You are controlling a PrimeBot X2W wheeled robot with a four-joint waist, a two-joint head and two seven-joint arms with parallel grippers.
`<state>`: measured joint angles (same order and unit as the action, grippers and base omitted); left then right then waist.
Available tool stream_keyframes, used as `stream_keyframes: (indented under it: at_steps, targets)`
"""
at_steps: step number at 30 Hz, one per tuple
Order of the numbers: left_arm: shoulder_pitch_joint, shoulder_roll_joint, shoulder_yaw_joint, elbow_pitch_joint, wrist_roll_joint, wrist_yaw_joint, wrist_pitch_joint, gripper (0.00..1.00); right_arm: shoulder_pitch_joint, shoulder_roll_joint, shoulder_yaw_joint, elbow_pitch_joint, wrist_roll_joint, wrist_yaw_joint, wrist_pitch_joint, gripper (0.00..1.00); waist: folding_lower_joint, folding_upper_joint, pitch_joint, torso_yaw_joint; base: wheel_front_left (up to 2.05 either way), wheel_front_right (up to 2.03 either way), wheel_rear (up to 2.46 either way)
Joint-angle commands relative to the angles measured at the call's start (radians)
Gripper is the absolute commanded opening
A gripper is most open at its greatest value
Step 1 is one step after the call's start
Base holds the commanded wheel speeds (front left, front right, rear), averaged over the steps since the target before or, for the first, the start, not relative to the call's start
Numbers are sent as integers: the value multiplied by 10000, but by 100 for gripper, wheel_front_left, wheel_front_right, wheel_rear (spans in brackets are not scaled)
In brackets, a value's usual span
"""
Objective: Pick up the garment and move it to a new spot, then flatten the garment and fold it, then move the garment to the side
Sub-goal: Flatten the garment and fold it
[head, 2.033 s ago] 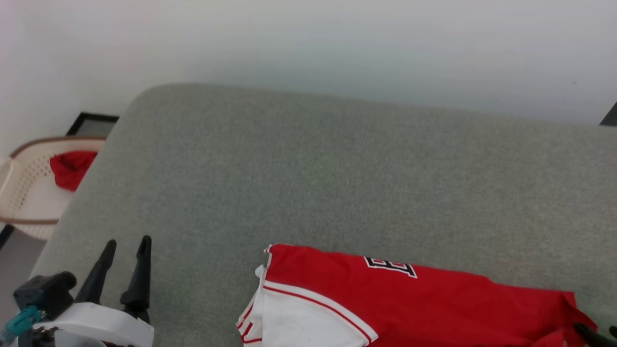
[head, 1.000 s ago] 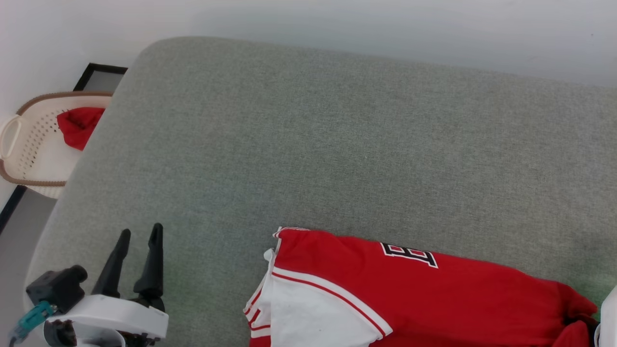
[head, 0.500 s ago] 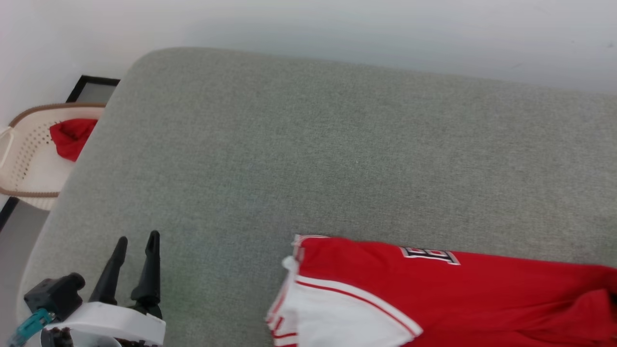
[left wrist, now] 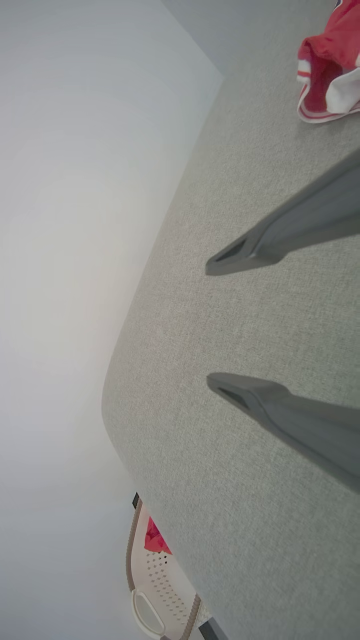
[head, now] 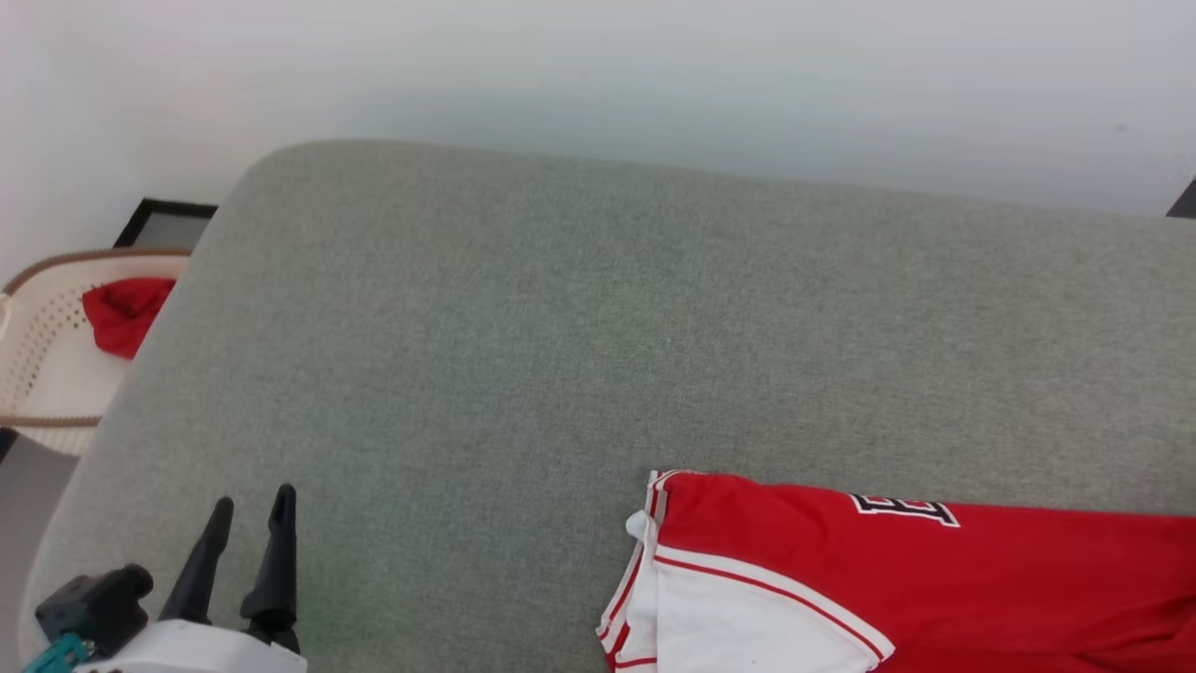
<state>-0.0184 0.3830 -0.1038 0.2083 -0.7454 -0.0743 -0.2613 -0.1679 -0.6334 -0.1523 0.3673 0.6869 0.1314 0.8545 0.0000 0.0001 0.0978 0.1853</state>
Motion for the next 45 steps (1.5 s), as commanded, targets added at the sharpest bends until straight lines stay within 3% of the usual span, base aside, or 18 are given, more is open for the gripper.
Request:
stream_keyframes:
  at_steps: [1, 11, 19, 25, 35, 45]
  targets:
    - [136, 40, 33, -21, -15, 46, 2, 100, 56, 57, 44, -155, 254, -15, 68, 0, 0, -1, -167, -100, 0, 0, 0]
    - [658, 195, 135, -218, -98, 222, 83, 100, 690, 1168, 427, -2832, 1393, -13, 1365, 0, 0, -1, -723, -298, 0, 0, 0]
    - [811, 180, 3, -254, -93, 291, 159, 100, 937, 2437, 1110, -4601, 1223, -13, 1967, 0, 0, -1, -1175, -167, 0, 0, 0]
    - [812, 177, -48, -275, -108, 308, 181, 100, 669, 3228, 1765, -5071, 970, -13, 1979, 0, 0, -1, -1271, -36, 0, 0, 0]
    - [390, -38, -424, -42, 37, 193, 196, 100, -34, 4383, 3407, -4272, 369, -13, 1128, 0, 0, -1, -1315, 518, 0, 0, 0]
    - [-31, -254, -697, 340, 59, 20, 154, 100, -833, 4925, 4541, -2336, -437, -13, -70, 0, 0, -1, -1176, 1069, 0, 0, 0]
